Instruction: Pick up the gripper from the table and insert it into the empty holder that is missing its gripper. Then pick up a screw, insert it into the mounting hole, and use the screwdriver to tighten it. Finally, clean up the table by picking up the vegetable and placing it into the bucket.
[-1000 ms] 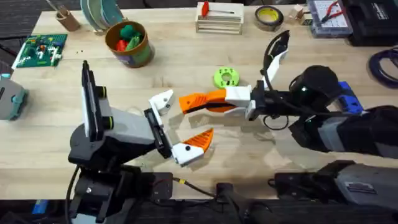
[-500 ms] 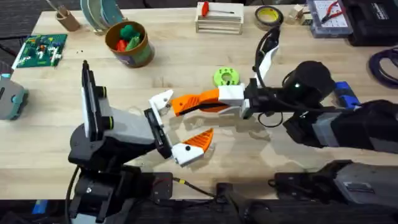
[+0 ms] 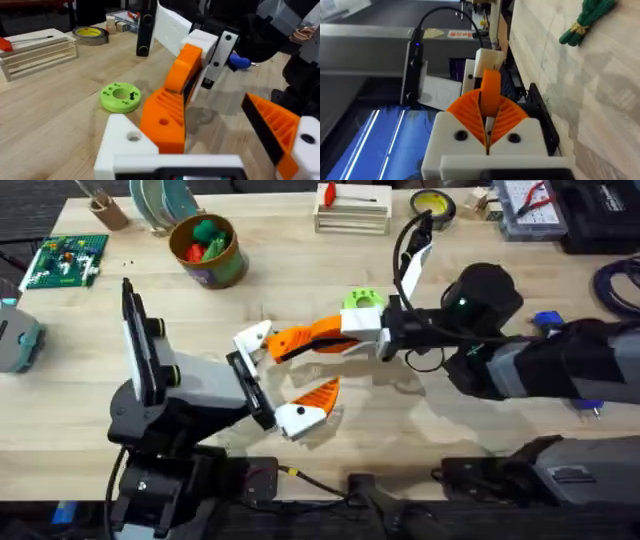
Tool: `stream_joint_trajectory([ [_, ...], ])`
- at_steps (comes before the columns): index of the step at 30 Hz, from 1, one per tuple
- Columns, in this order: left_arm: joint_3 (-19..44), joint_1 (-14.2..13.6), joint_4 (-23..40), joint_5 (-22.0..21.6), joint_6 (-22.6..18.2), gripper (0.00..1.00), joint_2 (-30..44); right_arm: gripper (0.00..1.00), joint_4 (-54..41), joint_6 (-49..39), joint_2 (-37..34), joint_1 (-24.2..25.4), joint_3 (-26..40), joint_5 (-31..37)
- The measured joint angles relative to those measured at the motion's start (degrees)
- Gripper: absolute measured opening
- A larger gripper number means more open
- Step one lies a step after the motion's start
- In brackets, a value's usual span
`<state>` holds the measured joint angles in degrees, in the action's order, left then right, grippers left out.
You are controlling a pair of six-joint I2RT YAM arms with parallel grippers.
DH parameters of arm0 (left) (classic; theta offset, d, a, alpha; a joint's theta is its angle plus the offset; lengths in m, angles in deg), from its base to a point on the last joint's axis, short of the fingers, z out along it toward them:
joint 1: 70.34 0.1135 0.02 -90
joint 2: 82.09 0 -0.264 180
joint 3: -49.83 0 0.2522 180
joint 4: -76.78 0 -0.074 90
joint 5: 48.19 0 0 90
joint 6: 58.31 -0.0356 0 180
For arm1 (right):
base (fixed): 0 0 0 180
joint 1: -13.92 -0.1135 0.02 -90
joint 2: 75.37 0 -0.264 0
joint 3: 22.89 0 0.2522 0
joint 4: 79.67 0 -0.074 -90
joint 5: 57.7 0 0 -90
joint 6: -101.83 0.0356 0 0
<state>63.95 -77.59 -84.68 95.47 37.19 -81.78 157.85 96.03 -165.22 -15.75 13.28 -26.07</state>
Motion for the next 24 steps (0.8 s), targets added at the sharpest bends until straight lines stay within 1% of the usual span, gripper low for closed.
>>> stream_joint_trajectory([
  [3,0.00,-0.16,0.06,0.83,-0.38,0.993,-0.02,0.007,0.29,-0.02,-0.02,-0.30,0.46,-0.43],
  [15,0.00,-0.33,0.14,1.28,-0.56,0.993,0.00,0.007,-0.65,-0.72,-0.02,-0.40,0.54,-0.64],
  [22,0.01,-0.32,0.37,2.35,-0.55,0.993,-0.02,0.007,-0.99,-1.30,-0.51,-0.88,0.75,-0.37],
  [24,0.02,-0.31,0.44,3.38,-0.55,0.993,0.00,0.007,-1.00,-1.38,-0.84,-1.38,1.00,-0.20],
])
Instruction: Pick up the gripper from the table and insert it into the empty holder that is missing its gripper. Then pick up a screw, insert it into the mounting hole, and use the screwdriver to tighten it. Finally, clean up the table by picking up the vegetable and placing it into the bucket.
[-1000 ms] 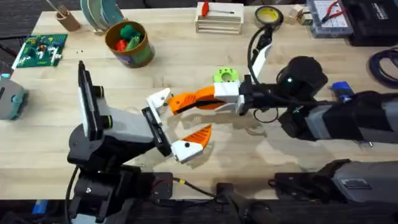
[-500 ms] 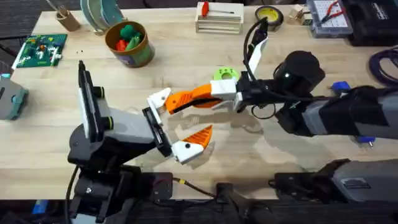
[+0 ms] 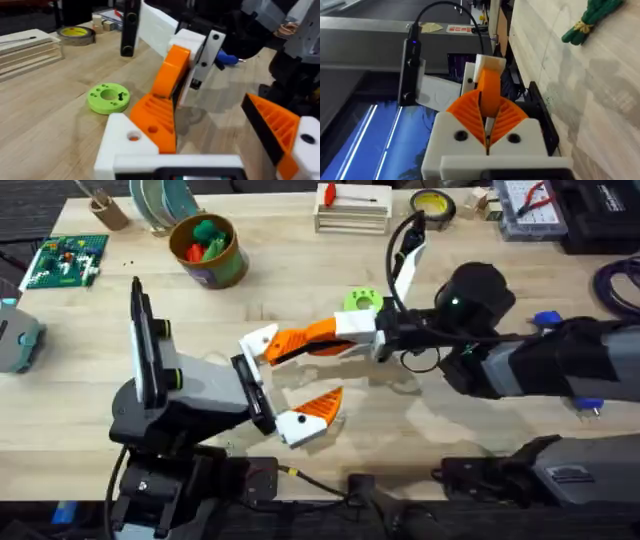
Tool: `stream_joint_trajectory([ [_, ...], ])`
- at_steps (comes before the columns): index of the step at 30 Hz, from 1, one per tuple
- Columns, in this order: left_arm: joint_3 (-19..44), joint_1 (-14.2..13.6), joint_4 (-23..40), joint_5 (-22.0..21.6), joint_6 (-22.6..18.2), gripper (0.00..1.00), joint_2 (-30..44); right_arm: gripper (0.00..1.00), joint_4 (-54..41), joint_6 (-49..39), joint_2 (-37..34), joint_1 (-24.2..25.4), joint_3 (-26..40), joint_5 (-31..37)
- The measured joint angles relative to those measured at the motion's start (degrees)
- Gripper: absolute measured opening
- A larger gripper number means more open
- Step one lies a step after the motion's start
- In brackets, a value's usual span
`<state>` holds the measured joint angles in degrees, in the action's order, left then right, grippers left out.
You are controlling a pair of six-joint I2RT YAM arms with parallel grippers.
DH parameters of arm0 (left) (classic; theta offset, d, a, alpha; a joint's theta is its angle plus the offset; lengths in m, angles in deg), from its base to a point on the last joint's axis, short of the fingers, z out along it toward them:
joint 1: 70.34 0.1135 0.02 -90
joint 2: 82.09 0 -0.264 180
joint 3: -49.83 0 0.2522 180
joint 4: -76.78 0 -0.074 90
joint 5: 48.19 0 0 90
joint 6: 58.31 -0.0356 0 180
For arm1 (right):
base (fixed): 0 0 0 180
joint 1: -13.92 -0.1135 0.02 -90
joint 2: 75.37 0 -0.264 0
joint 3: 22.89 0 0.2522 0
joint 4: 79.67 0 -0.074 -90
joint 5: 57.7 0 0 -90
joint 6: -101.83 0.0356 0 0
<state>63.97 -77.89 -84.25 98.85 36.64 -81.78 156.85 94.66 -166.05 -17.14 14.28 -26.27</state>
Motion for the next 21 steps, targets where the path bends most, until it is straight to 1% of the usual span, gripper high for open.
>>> stream_joint_trajectory([
  [7,0.00,0.06,0.16,1.18,0.02,0.995,-0.01,0.007,-0.04,-0.17,-2.83,-1.96,2.61,1.36],
  [16,0.00,1.09,-0.13,-2.24,0.02,0.993,-0.02,0.007,-0.17,-0.61,-7.37,-3.20,7.68,2.27],
  [21,0.02,1.29,-0.26,-3.59,0.02,0.993,-0.02,0.007,-0.63,-0.64,-8.19,-3.67,8.99,2.88],
])
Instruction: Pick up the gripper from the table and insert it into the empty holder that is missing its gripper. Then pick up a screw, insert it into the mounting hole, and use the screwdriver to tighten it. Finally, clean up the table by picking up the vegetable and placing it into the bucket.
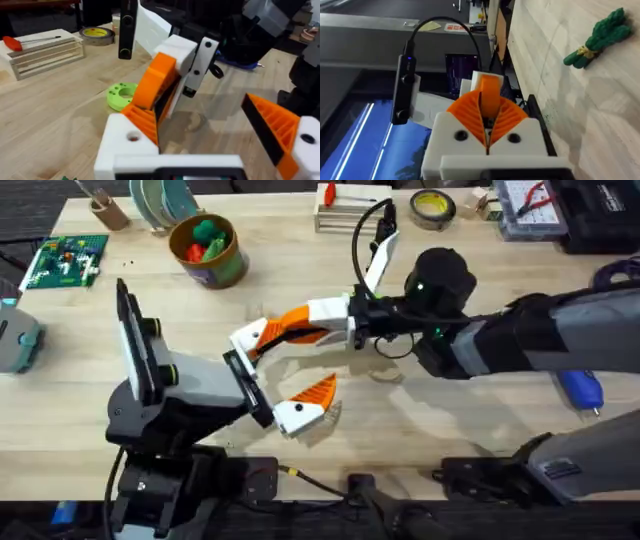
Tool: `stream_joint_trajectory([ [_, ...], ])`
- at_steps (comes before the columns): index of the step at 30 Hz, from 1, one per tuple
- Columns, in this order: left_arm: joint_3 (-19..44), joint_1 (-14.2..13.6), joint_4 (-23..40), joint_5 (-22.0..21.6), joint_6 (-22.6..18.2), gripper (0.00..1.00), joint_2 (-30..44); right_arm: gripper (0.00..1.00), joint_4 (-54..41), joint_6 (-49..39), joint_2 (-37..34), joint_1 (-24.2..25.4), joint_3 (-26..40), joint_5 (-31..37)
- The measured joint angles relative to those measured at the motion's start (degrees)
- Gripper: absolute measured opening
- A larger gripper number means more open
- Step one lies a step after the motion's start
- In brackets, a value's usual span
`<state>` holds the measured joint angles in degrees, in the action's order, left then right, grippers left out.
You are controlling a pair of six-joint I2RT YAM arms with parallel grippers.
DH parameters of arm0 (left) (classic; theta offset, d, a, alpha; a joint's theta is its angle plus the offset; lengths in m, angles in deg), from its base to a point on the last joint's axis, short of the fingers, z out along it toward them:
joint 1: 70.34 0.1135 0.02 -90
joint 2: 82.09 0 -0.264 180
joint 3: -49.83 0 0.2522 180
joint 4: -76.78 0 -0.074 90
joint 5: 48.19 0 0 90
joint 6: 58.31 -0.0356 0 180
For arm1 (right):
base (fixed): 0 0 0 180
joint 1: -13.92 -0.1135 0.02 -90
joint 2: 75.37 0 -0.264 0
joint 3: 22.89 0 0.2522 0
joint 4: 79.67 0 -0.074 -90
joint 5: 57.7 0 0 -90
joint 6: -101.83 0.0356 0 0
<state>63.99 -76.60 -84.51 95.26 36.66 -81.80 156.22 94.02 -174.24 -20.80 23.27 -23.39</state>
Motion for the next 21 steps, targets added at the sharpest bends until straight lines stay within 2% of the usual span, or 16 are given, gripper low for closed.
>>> stream_joint_trajectory([
  [12,0.07,0.00,0.04,-1.08,0.00,0.993,0.00,0.018,-0.05,-0.84,-0.13,-0.52,0.14,1.91],
  [17,0.09,-0.01,0.05,-0.98,-0.03,0.993,0.01,0.170,-0.26,-1.08,-0.15,-0.47,0.14,1.62],
  [21,0.13,-0.84,0.39,2.11,-0.12,0.993,0.02,0.266,-0.28,-1.22,-0.15,-0.11,0.47,-0.23],
])
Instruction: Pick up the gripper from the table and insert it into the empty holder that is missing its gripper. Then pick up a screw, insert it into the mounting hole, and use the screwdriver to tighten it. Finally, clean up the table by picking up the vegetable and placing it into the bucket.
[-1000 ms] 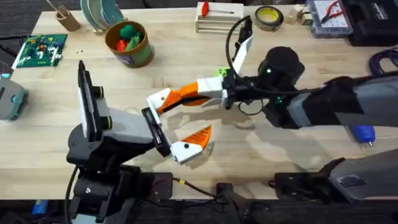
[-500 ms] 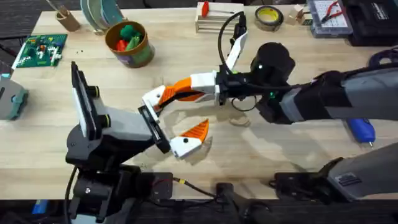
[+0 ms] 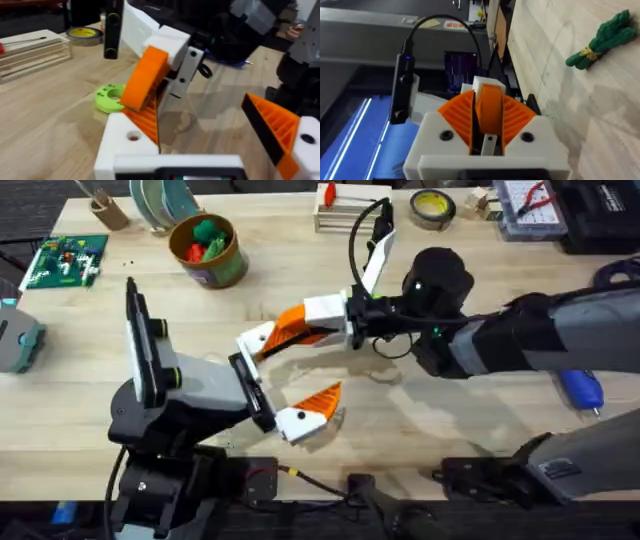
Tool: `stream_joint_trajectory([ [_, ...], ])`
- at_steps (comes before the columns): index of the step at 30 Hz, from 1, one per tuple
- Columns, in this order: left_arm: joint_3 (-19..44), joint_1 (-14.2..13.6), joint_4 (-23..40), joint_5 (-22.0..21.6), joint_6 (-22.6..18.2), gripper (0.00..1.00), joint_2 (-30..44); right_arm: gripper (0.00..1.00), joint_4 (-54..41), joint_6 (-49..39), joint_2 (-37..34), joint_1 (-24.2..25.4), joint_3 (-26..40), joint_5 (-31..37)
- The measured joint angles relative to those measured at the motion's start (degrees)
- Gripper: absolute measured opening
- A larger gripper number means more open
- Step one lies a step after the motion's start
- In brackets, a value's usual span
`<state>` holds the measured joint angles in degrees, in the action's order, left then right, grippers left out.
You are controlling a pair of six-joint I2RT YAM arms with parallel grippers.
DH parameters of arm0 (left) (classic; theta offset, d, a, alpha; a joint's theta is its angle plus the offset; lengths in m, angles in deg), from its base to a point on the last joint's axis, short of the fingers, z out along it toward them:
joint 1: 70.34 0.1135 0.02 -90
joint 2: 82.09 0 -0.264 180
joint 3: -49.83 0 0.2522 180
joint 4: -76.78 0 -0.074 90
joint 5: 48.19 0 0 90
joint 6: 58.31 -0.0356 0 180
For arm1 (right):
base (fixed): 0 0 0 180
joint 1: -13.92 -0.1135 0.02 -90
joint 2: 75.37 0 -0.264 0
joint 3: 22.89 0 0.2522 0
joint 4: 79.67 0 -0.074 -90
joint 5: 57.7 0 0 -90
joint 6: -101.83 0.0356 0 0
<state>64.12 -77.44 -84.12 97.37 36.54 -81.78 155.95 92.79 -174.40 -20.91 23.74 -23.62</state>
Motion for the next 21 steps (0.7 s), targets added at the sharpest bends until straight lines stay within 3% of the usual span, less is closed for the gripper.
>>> stream_joint_trajectory([
  [5,0.00,-0.50,0.31,2.99,0.06,0.993,-0.02,0.375,0.07,0.00,0.00,1.87,0.40,-3.54],
  [11,0.00,-0.54,0.53,4.77,0.08,0.993,-0.02,0.628,0.38,-0.05,0.00,4.08,0.98,-7.20],
  [14,0.00,-0.54,0.55,4.92,0.08,0.993,-0.02,0.907,0.40,-0.84,0.00,5.53,1.01,-8.22],
  [21,0.00,-0.54,0.61,5.10,0.08,0.993,-0.02,0.935,0.40,-5.80,0.02,11.20,1.01,-7.52],
])
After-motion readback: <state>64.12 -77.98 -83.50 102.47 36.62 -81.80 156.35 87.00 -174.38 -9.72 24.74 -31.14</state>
